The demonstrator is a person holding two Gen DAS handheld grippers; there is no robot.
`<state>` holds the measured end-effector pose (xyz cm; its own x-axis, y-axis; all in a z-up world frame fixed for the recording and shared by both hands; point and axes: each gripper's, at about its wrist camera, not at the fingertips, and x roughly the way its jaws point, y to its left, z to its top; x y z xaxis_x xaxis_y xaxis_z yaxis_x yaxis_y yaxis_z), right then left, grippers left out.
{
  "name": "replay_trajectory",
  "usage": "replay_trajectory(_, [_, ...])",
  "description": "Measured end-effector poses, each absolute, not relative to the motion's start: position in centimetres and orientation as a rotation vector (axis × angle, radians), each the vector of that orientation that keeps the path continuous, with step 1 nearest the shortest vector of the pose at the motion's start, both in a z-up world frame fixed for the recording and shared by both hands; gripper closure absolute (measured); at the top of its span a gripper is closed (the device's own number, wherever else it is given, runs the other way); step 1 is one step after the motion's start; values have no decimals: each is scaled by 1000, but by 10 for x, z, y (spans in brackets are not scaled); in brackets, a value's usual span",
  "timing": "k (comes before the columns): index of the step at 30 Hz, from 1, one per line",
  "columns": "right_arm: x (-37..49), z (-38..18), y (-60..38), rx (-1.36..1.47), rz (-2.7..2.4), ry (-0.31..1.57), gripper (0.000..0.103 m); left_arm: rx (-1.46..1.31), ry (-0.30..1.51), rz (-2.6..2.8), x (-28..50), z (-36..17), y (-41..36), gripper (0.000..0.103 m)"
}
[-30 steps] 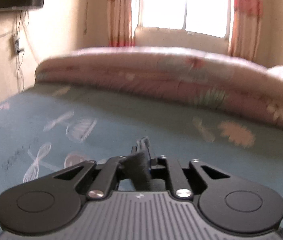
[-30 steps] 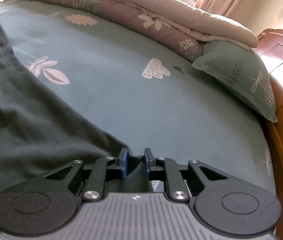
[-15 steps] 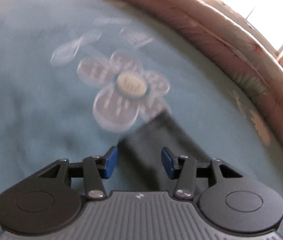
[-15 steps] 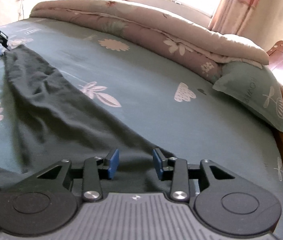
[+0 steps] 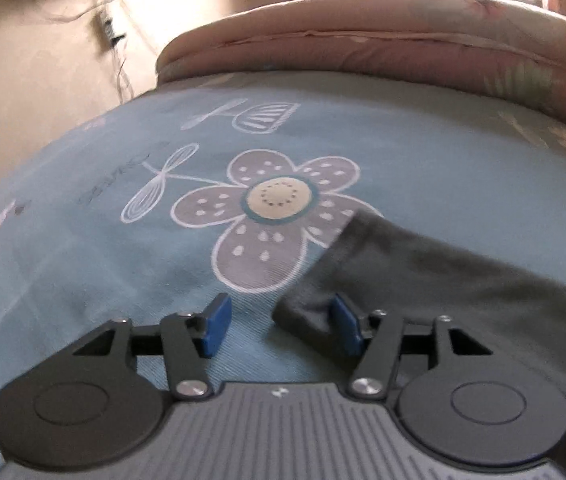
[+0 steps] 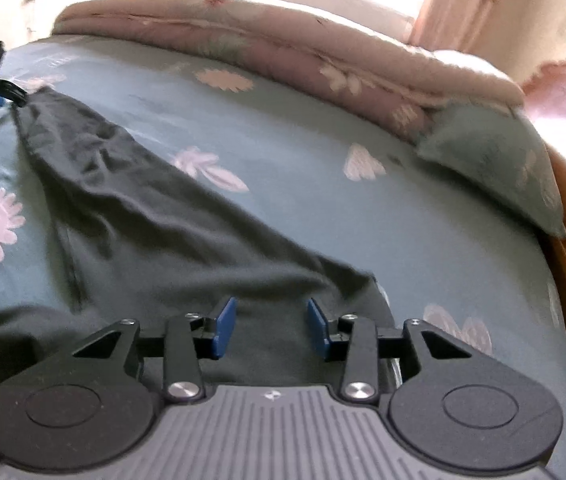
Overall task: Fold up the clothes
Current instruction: 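Open both grippers and lay the stretched garment flat on the bed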
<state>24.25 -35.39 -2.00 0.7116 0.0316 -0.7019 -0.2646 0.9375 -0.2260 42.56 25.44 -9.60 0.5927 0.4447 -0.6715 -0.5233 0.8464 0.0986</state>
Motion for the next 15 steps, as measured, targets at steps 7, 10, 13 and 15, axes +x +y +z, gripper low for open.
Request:
replay_trajectory(7, [211, -37, -407, -104, 62, 836, 56, -118, 733, 458, 402, -69, 231, 52])
replay_trajectory(10, [200, -39, -427, -35, -2, 815, 56, -117, 726, 259, 393, -59, 199, 51])
replay_trajectory(13, [206, -37, -459, 38, -68, 767, 56, -121, 757, 69, 393, -59, 164, 50])
replay_trajectory(15, [221, -41, -482, 103, -107, 755, 56, -121, 763, -34, 394, -62, 141, 50])
